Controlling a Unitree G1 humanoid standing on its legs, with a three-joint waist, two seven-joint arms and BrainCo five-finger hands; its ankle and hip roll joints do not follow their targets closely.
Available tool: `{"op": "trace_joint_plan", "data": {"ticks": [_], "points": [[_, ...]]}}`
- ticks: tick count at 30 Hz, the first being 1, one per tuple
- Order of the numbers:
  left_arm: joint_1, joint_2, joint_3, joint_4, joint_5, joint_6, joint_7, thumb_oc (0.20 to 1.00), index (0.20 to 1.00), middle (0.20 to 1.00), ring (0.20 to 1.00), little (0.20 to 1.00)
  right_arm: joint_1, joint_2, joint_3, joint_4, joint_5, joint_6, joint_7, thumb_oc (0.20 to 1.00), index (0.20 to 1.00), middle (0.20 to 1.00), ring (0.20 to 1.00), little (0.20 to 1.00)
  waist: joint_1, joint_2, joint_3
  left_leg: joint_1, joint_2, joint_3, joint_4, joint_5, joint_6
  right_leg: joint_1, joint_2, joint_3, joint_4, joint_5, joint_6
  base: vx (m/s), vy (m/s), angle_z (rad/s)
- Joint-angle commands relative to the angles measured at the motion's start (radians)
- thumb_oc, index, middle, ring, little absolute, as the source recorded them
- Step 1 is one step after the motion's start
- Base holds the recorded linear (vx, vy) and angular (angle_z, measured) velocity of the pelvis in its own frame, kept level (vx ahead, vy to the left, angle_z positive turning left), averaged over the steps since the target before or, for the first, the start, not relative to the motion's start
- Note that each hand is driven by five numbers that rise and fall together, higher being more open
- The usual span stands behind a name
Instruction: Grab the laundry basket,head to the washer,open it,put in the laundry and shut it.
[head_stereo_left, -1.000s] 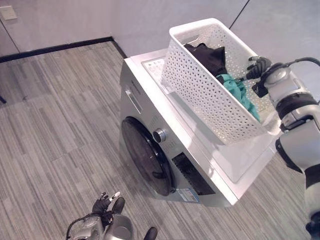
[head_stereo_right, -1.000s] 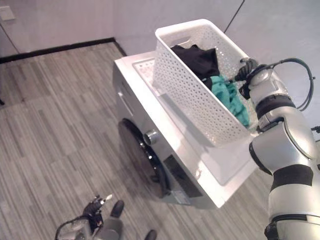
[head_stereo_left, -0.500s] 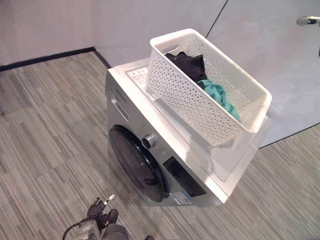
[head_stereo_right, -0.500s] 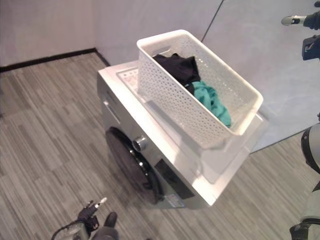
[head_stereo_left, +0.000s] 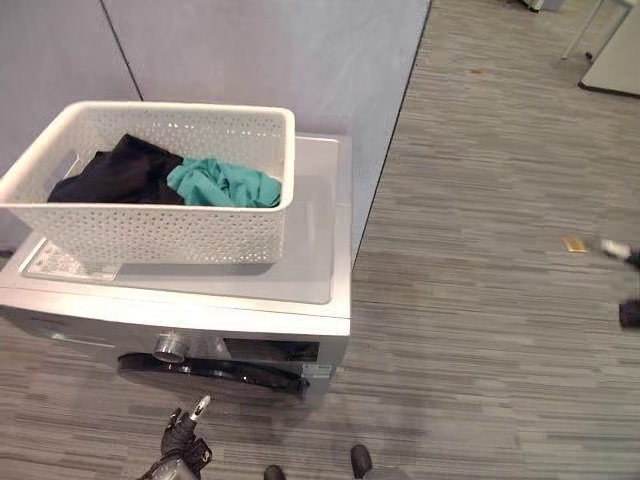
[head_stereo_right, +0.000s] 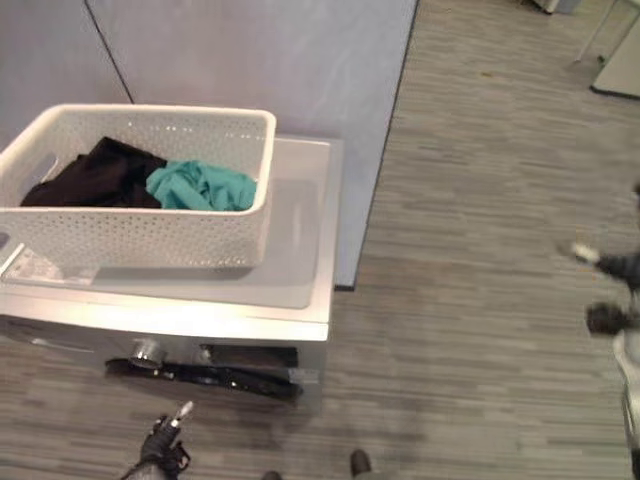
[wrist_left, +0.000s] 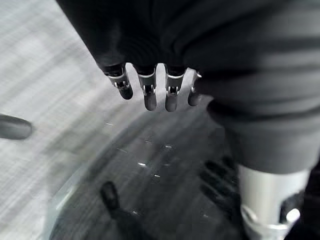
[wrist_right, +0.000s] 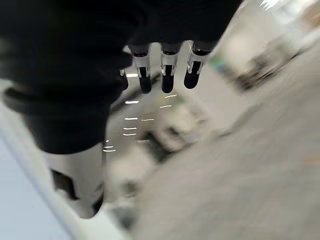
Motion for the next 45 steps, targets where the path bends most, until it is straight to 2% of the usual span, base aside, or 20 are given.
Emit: {"op": "trace_joint_plan", "data": {"ticks": [1,3,4,6,8,9,14,19,22,25,27,29,30,31,34,36,39,40,43,45], "points": [[-0.014,0.055,0.012,0.023,0.039,-0.01,-0.004,1.0,1.0,1.0,1.0,1.0,-0.059,0.039,-0.012,0.019,-0.122,-0.011,0.022,1.0,1.0,1.0,1.0,1.0,0.076,-0.086,-0.008,0.006,0.035,-0.084,0.091,-0.104,0.014,-0.044,-0.091,-0.1,0.187,0.003,0.051,-0.06,-0.198,0.09],[-0.005,0.057,0.012,0.01,0.039,-0.01,-0.004,1.0,1.0,1.0,1.0,1.0,-0.033,0.056,-0.002,0.044,-0.142,0.006,0.033,1.0,1.0,1.0,1.0,1.0,0.079,-0.082,-0.007,0.007,0.042,-0.082,0.088,-0.101,0.008,-0.036,-0.089,-0.108,0.175,-0.013,0.05,-0.03,-0.179,-0.01],[-0.015,0.051,-0.009,0.035,0.062,-0.014,-0.007,1.0,1.0,1.0,1.0,1.0,0.045,0.155,0.081,0.134,-0.161,0.004,0.084,1.0,1.0,1.0,1.0,1.0,0.092,-0.084,-0.01,0.003,0.065,-0.096,0.075,-0.075,-0.014,0.001,-0.079,-0.135,0.119,-0.048,0.032,-0.03,-0.246,0.01],[-0.022,0.049,-0.024,0.049,0.069,-0.016,-0.009,1.0,1.0,1.0,1.0,1.0,0.045,0.173,0.123,0.2,-0.151,-0.002,0.09,1.0,1.0,1.0,1.0,1.0,0.094,-0.085,-0.009,-0.004,0.073,-0.102,0.071,-0.059,-0.022,0.007,-0.074,-0.145,0.104,-0.053,0.026,-0.05,-0.238,0.08],[-0.044,0.05,-0.096,0.061,0.098,-0.016,-0.016,1.0,1.0,1.0,1.0,1.0,-0.01,0.235,0.285,0.571,-0.122,0.004,0.109,1.0,1.0,1.0,1.0,1.0,0.114,-0.079,0.003,-0.028,0.099,-0.136,0.064,-0.025,-0.045,0.035,-0.049,-0.168,0.068,-0.071,0.007,-0.09,-0.286,0.21],[-0.046,0.051,-0.094,0.062,0.098,-0.016,-0.016,1.0,1.0,1.0,1.0,1.0,-0.017,0.235,0.29,0.579,-0.12,0.0,0.106,1.0,1.0,1.0,1.0,1.0,0.11,-0.08,0.002,-0.031,0.099,-0.138,0.063,-0.021,-0.045,0.033,-0.049,-0.169,0.066,-0.068,0.006,-0.1,-0.24,0.53],[-0.114,0.052,-0.243,0.136,0.173,-0.013,-0.034,1.0,1.0,1.0,1.0,1.0,-0.182,0.416,0.572,1.286,-0.065,-0.007,0.127,1.0,1.0,1.0,1.0,1.0,0.146,-0.041,0.027,-0.088,0.153,-0.207,0.054,0.064,-0.097,0.079,0.014,-0.219,0.001,-0.092,-0.04,-0.11,-0.232,0.45],[-0.094,0.025,-0.289,0.122,0.186,-0.006,-0.04,1.0,1.0,1.0,1.0,1.0,-0.243,0.482,0.64,1.426,-0.071,-0.003,0.083,1.0,1.0,1.0,1.0,1.0,0.169,0.002,0.041,-0.107,0.191,-0.221,0.055,0.117,-0.122,0.096,0.054,-0.237,0.0,-0.126,-0.066,-0.12,-0.175,0.27],[-0.091,0.019,-0.298,0.117,0.185,-0.004,-0.039,1.0,1.0,1.0,1.0,1.0,-0.259,0.493,0.666,1.421,-0.084,-0.005,0.068,1.0,1.0,1.0,1.0,1.0,0.17,0.011,0.045,-0.112,0.197,-0.223,0.052,0.132,-0.126,0.096,0.061,-0.239,0.0,-0.131,-0.071,-0.07,-0.065,0.07],[-0.104,0.001,-0.298,0.131,0.178,-0.014,-0.009,1.0,1.0,1.0,1.0,1.0,-0.279,0.516,0.714,1.269,-0.035,-0.042,0.016,1.0,1.0,1.0,1.0,1.0,0.154,0.017,0.065,-0.161,0.214,-0.237,0.061,0.186,-0.141,0.093,0.092,-0.235,0.0,-0.151,-0.102,-0.22,-0.185,0.13],[-0.131,0.003,-0.301,0.14,0.183,-0.021,0.003,1.0,1.0,1.0,1.0,1.0,-0.273,0.512,0.738,1.205,-0.044,-0.044,0.006,1.0,1.0,1.0,1.0,1.0,0.134,-0.003,0.08,-0.199,0.209,-0.207,0.155,0.149,-0.127,0.082,0.087,-0.241,0.0,-0.145,-0.113,-0.17,-0.093,0.45],[-0.147,0.007,-0.31,0.138,0.206,-0.021,0.013,1.0,1.0,1.0,1.0,1.0,-0.247,0.496,0.743,1.121,-0.043,-0.045,-0.005,1.0,1.0,1.0,1.0,1.0,0.108,-0.029,0.089,-0.193,0.213,-0.116,0.279,0.05,-0.11,0.083,0.075,-0.254,0.0,-0.139,-0.123,-0.09,-0.058,0.73],[-0.147,0.006,-0.31,0.138,0.206,-0.021,0.013,1.0,1.0,1.0,1.0,1.0,-0.247,0.496,0.743,1.121,-0.043,-0.044,-0.005,1.0,1.0,1.0,1.0,1.0,0.108,-0.028,0.089,-0.193,0.214,-0.116,0.28,0.049,-0.11,0.083,0.075,-0.254,0.0,-0.139,-0.123,-0.11,-0.053,0.47],[-0.153,0.01,-0.319,0.124,0.225,-0.023,0.014,1.0,1.0,1.0,1.0,1.0,-0.228,0.492,0.734,1.091,-0.038,-0.049,-0.012,1.0,1.0,1.0,1.0,1.0,0.096,-0.041,0.089,-0.202,0.216,-0.09,0.402,-0.019,-0.092,0.07,0.069,-0.266,0.0,-0.129,-0.129,-0.1,-0.029,0.35],[-0.159,0.003,-0.332,0.122,0.254,-0.019,0.006,1.0,1.0,1.0,1.0,1.0,-0.195,0.482,0.708,1.063,-0.029,-0.049,-0.012,1.0,1.0,1.0,1.0,1.0,0.076,-0.044,0.079,-0.184,0.202,-0.11,0.58,-0.093,-0.081,0.056,0.072,-0.289,0.0,-0.116,-0.131,-0.07,0.026,0.54],[-0.148,-0.008,-0.335,0.108,0.267,-0.02,0.008,1.0,1.0,1.0,1.0,1.0,-0.163,0.464,0.696,0.987,-0.041,-0.055,-0.012,1.0,1.0,1.0,1.0,1.0,0.06,-0.036,0.067,-0.107,0.148,-0.176,0.639,-0.129,-0.075,0.041,0.088,-0.28,0.0,-0.106,-0.126,-0.02,0.141,0.2],[-0.145,-0.016,-0.347,0.106,0.278,-0.022,0.006,1.0,1.0,1.0,1.0,1.0,-0.144,0.459,0.674,0.956,-0.031,-0.061,-0.012,1.0,1.0,1.0,1.0,1.0,0.043,-0.039,0.053,-0.035,0.119,-0.18,0.551,-0.141,-0.06,0.019,0.086,-0.278,0.0,-0.084,-0.12,-0.07,0.166,0.04],[-0.142,-0.018,-0.355,0.102,0.284,-0.017,0.001,1.0,1.0,1.0,1.0,1.0,-0.135,0.454,0.664,0.925,-0.027,-0.06,-0.009,1.0,1.0,1.0,1.0,1.0,0.037,-0.034,0.045,0.002,0.101,-0.183,0.484,-0.189,-0.047,0.008,0.088,-0.272,0.0,-0.081,-0.113,-0.13,0.204,-0.06],[-0.167,-0.019,-0.378,0.107,0.293,-0.009,-0.011,1.0,1.0,1.0,1.0,1.0,-0.12,0.444,0.618,0.845,-0.007,-0.068,-0.025,1.0,1.0,1.0,1.0,1.0,0.013,-0.042,0.034,0.047,0.074,-0.17,0.322,-0.248,-0.047,-0.039,0.083,-0.258,0.002,-0.047,-0.089,-0.15,0.212,0.02],[-0.167,-0.017,-0.387,0.094,0.298,-0.001,-0.02,1.0,1.0,1.0,1.0,1.0,-0.11,0.437,0.596,0.771,-0.01,-0.073,-0.032,1.0,1.0,1.0,1.0,1.0,0.008,-0.043,0.031,0.077,0.058,-0.171,0.231,-0.245,-0.044,-0.076,0.079,-0.24,0.007,-0.015,-0.064,-0.16,0.18,0.3]]}}
